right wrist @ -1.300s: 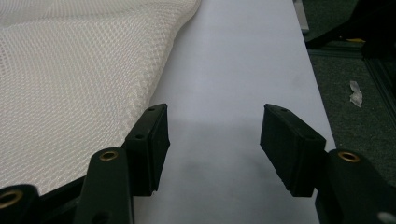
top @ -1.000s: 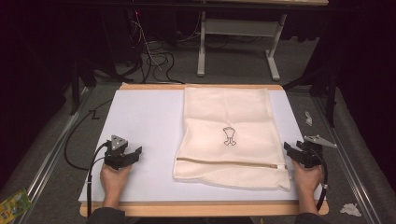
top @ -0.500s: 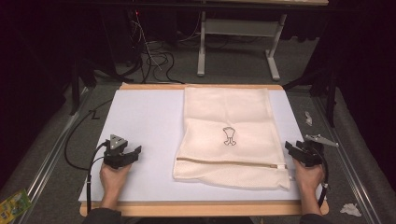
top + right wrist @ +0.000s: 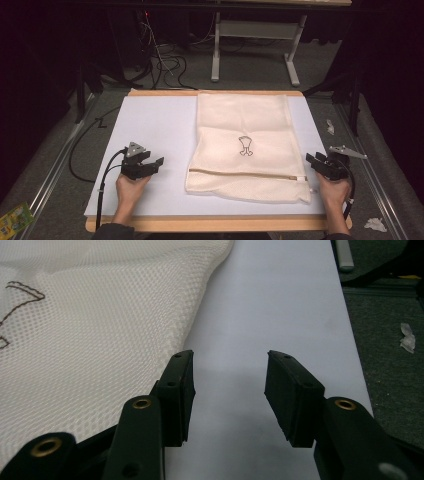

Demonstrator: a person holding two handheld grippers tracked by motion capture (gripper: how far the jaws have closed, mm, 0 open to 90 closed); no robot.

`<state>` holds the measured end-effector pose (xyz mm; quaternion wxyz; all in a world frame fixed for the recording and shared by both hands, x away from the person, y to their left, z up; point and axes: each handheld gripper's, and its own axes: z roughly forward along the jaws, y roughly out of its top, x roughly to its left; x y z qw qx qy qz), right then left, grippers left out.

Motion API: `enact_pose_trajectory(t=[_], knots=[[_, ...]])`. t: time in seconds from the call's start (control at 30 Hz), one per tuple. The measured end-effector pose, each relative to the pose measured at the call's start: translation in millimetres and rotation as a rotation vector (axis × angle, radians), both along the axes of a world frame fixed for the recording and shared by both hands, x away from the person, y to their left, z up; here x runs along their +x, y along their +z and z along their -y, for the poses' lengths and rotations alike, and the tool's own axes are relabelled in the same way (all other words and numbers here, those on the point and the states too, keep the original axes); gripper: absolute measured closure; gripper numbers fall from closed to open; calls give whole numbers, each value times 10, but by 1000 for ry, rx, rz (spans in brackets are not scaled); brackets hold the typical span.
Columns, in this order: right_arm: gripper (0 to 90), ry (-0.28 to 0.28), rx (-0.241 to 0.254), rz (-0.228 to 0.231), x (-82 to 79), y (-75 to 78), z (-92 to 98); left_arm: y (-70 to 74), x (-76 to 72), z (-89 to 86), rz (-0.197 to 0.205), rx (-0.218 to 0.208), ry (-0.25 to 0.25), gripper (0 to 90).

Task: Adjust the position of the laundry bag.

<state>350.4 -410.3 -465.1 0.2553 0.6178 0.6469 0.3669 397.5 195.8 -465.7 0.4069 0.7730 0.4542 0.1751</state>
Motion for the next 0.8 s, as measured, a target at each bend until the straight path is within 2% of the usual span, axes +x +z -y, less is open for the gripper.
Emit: enact_pose_trajectory(t=[0.07, 0.13, 0.17, 0.23, 0.27, 0.33, 0.4, 0.43, 0.53, 0.77, 0.8], knots=[[549, 1, 7, -6, -12, 9, -9, 25, -9, 49, -4, -19, -18, 394], [552, 15, 8, -21, -22, 21, -16, 51, -22, 109, -3, -12, -41, 406], [559, 33, -21, -21, -30, 37, -39, 75, -38, 175, 11, 2, -55, 410], [559, 33, -25, -18, -37, 46, -52, 88, -42, 205, 13, 6, -63, 413], [559, 47, -32, -7, -48, 79, -76, 108, -46, 259, 13, -12, -72, 413], [558, 50, -32, -8, -53, 94, -93, 110, -43, 278, 13, -19, -72, 413], [525, 66, -35, -22, -55, 121, -136, 120, -35, 370, 4, -6, -91, 409], [525, 66, -35, -22, -55, 121, -136, 120, -35, 370, 4, -6, -91, 418], [543, 98, -33, -36, -52, 131, -182, 125, -23, 523, -15, -3, -125, 416], [522, 114, -35, -31, -54, 137, -239, 119, -2, 753, -34, -1, -160, 397], [513, 113, -32, -46, -51, 134, -261, 112, 4, 789, -40, 2, -166, 388]])
